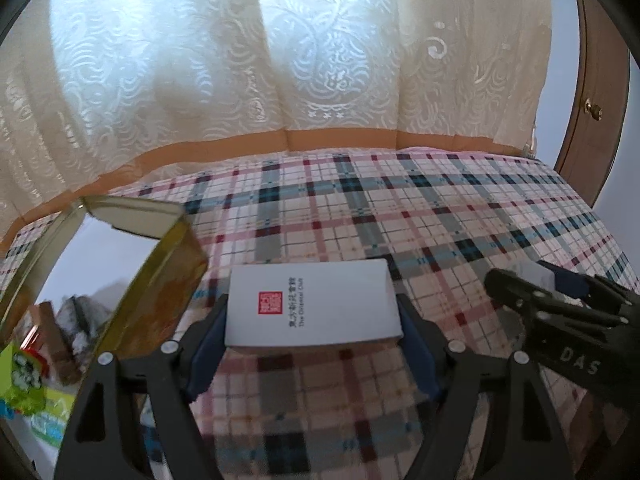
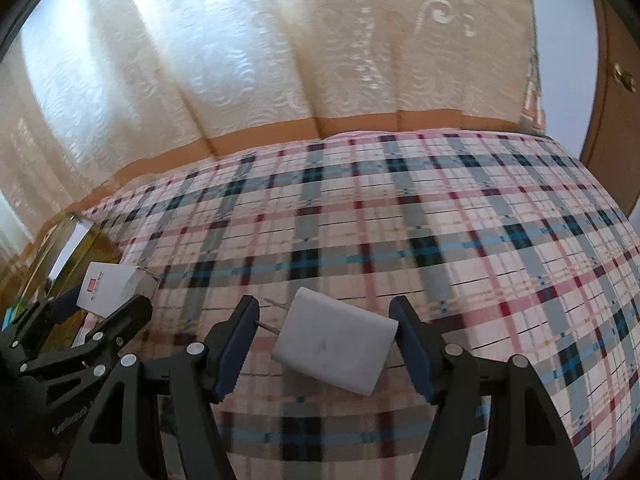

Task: Organize rigid objects
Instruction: 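Lift the white charger with the right tool while the left tool lifts the white box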

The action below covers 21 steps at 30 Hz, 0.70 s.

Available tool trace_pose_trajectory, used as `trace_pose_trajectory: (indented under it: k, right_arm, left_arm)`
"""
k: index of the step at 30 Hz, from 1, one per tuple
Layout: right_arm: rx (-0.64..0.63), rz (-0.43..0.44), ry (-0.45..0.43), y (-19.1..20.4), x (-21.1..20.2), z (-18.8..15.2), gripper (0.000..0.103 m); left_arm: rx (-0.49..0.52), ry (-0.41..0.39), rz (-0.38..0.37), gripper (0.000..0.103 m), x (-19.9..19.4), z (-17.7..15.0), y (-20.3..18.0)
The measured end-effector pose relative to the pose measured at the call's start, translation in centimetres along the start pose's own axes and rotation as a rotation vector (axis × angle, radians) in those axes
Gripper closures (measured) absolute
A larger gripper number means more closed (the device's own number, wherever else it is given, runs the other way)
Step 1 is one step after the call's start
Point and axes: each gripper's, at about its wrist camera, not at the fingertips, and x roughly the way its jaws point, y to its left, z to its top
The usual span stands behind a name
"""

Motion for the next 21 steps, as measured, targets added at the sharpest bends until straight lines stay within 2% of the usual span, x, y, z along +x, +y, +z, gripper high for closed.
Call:
trace_pose_trajectory:
  k: [3, 6, 14, 21]
  right_arm:
    - [-0.021, 0.033, 0.010, 1.4, 0.0, -0.5, 0.033]
    - [-0.054, 0.029, 0.001, 2.7, -0.3, -0.8, 0.033]
    - [-0.063, 0.042, -0.008, 3.2, -0.6, -1.2, 0.033]
    - [-0.083, 0.070, -0.025, 4.1, -1.3, -1.7, 0.033]
  left_arm:
    - [-0.003, -0.020, 0.015, 0.024, -0.9, -0.5, 0.6]
    - [-0.010, -0.033, 0.032, 0.025, -1.6, -1.0, 1.1]
    - [-0.009, -0.088, 0.072, 0.025, -3.6, -2.1, 1.7]
    - [-0.009, -0.106, 0.075, 0.025, -4.9, -3.0, 1.9]
